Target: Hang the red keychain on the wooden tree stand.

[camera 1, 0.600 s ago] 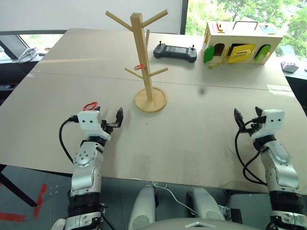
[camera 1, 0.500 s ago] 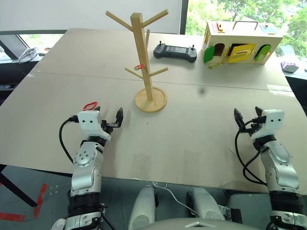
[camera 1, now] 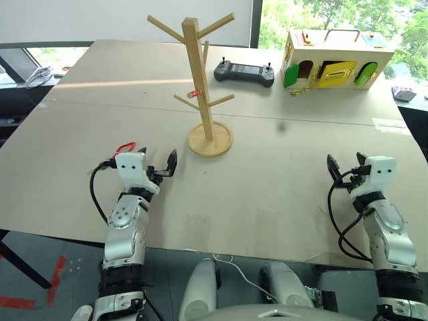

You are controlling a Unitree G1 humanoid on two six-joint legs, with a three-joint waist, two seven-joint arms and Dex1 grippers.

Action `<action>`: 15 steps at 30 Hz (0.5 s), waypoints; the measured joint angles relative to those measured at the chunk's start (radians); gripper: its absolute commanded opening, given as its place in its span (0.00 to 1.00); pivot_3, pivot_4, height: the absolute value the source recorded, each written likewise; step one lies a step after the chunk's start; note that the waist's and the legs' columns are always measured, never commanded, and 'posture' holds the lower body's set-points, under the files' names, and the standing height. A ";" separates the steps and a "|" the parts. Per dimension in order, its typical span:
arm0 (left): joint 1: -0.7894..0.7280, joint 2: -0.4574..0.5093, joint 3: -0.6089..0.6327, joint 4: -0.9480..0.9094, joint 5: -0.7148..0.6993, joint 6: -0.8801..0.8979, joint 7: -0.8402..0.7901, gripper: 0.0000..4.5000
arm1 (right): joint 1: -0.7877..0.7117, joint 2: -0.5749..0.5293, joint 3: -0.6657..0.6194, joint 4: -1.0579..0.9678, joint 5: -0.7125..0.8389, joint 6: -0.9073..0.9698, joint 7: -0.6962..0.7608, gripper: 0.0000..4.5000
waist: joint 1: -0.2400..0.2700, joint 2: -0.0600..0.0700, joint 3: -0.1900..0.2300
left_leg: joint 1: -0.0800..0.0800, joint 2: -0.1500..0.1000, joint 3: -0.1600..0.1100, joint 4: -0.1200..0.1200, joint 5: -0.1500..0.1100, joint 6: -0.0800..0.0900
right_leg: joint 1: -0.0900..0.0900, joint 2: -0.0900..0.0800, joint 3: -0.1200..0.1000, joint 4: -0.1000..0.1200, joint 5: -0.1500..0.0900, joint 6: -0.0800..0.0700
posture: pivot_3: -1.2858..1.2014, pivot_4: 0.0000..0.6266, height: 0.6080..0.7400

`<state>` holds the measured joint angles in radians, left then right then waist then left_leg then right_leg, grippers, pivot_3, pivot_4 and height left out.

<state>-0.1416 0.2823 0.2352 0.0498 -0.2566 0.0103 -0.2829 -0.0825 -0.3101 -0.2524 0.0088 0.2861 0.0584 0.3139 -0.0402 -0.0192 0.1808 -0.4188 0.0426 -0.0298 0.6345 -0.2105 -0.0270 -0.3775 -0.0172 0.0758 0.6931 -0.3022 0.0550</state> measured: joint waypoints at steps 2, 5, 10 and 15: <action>0.000 0.000 0.000 0.000 0.000 0.000 0.000 1.00 | 0.000 -0.001 0.000 0.000 0.001 0.000 0.006 0.99 | 0.000 0.000 0.000 | 0.000 0.000 0.000 0.000 0.000 0.000 | 0.000 0.000 0.000 0.000 0.000 0.000 | 0.52 0.24 1.00; 0.000 0.000 0.000 0.000 0.000 0.000 0.000 1.00 | 0.001 -0.001 0.000 0.000 0.002 -0.001 0.017 0.99 | 0.000 0.000 0.000 | 0.000 0.000 0.000 0.000 0.000 0.000 | 0.000 0.000 0.000 0.000 0.000 0.000 | 0.52 0.24 1.00; -0.003 0.013 0.002 0.003 -0.002 0.004 -0.002 1.00 | 0.083 -0.038 0.070 -0.130 0.097 -0.066 0.256 0.99 | -0.002 0.000 0.000 | 0.000 0.000 0.000 0.000 0.000 0.000 | 0.000 0.000 0.000 0.000 0.000 0.000 | 0.52 0.24 1.00; -0.018 0.116 0.048 0.088 -0.024 0.009 -0.064 1.00 | 0.224 -0.302 0.217 -0.327 0.192 -0.032 0.658 0.99 | -0.001 -0.001 0.000 | 0.000 0.000 -0.003 0.000 0.000 0.000 | 0.001 0.000 -0.003 -0.002 0.000 0.000 | 0.52 0.24 1.00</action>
<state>-0.1598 0.3982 0.2830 0.1377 -0.2807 0.0195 -0.3474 0.1418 -0.6121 -0.0350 -0.3178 0.4777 0.0267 0.9715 -0.0409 -0.0205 0.1809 -0.4187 0.0429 -0.0325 0.6342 -0.2106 -0.0270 -0.3763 -0.0167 0.0731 0.6915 -0.3025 0.0553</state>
